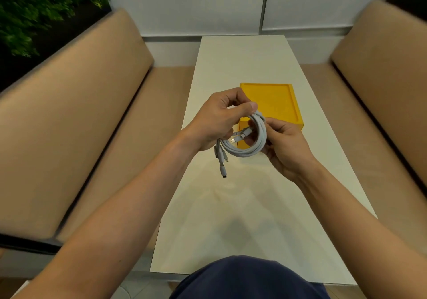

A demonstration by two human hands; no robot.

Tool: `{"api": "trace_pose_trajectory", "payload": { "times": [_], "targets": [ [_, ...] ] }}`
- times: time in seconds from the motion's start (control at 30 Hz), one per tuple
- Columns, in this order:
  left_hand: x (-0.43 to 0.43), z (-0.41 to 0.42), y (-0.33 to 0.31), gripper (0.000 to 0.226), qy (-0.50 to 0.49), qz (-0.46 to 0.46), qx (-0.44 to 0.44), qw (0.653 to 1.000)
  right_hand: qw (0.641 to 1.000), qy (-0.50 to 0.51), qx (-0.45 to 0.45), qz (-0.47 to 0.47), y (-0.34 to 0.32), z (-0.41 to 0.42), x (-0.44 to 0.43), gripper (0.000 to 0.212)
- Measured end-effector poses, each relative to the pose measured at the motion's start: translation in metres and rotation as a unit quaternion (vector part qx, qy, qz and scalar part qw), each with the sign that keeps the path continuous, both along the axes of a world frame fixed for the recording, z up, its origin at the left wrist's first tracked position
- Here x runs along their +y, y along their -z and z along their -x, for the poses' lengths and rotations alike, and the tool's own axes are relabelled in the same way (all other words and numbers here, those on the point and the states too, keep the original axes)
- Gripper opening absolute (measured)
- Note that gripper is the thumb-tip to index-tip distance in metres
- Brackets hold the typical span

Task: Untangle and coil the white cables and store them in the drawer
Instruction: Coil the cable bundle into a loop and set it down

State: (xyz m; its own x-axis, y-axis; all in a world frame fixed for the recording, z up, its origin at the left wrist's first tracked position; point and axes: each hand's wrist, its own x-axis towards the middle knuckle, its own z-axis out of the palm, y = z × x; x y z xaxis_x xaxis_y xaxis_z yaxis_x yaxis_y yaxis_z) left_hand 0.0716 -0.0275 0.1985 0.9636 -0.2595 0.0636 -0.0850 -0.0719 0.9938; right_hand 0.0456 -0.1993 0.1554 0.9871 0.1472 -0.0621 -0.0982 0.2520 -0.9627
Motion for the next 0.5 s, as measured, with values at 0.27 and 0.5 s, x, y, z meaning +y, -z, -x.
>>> {"api": "trace_pose_trajectory", "payload": {
  "times": [0.27, 0.5],
  "targets": [
    [0.003, -0.003, 0.005, 0.017, 0.026, -0.021, -0.02, 0.999, 0.991, -0.089, 0.071, -0.065, 0.0, -0.006, -0.01, 0.025],
    [0.005, -0.004, 0.003, 0.015, 0.047, -0.06, -0.062, 0.995, 0.988, -0.134, 0.053, -0.06, 0.002, -0.014, -0.022, 0.025]
  ]
}}
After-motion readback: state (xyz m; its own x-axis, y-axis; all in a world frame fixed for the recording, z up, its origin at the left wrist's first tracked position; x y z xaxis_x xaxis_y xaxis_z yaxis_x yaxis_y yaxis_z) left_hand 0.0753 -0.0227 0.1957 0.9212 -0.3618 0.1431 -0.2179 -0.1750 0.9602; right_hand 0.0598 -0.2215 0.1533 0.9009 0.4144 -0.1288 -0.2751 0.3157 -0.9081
